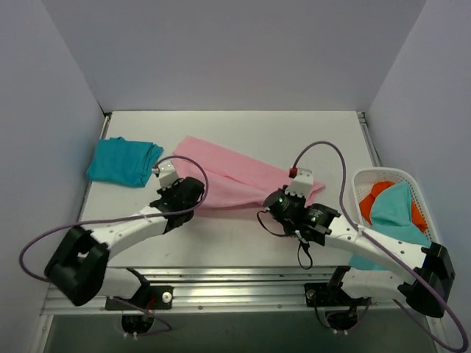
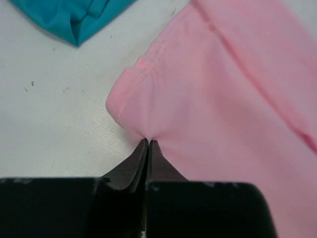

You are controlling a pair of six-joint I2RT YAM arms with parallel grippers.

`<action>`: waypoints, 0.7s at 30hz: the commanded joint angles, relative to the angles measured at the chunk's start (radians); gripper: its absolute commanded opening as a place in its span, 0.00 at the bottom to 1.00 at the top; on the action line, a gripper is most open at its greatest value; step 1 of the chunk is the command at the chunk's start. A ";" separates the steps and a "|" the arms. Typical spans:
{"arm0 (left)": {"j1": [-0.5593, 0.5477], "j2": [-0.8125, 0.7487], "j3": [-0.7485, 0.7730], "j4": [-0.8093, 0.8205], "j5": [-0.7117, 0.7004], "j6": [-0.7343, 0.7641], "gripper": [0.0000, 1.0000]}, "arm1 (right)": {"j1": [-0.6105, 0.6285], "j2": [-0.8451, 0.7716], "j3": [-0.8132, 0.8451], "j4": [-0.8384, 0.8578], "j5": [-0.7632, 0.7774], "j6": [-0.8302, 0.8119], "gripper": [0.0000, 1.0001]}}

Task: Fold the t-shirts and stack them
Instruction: Flatten out the tshirt

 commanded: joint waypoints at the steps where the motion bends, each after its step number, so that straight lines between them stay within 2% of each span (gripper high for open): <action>1: -0.092 -0.357 0.070 -0.232 -0.154 0.055 0.02 | 0.078 -0.106 0.186 -0.146 0.107 -0.049 0.00; 3: -0.138 -0.545 0.139 -0.306 -0.158 0.093 0.02 | 0.135 -0.155 0.260 -0.218 0.142 -0.064 0.00; 7: -0.180 -0.738 0.294 -0.421 -0.084 0.234 0.02 | 0.247 -0.210 0.483 -0.249 0.114 -0.168 0.00; 8: -0.181 -0.752 0.331 -0.438 -0.063 0.254 0.02 | 0.270 -0.225 0.513 -0.223 0.056 -0.241 0.00; 11: -0.185 -0.760 0.495 -0.490 0.017 0.343 0.02 | 0.278 -0.236 0.643 -0.195 -0.058 -0.324 0.00; 16: -0.186 -0.755 0.706 -0.492 0.169 0.459 0.02 | 0.278 -0.212 0.886 -0.224 -0.134 -0.434 0.00; 21: -0.186 -0.734 0.820 -0.468 0.263 0.513 0.02 | 0.275 -0.178 1.086 -0.211 -0.183 -0.475 0.00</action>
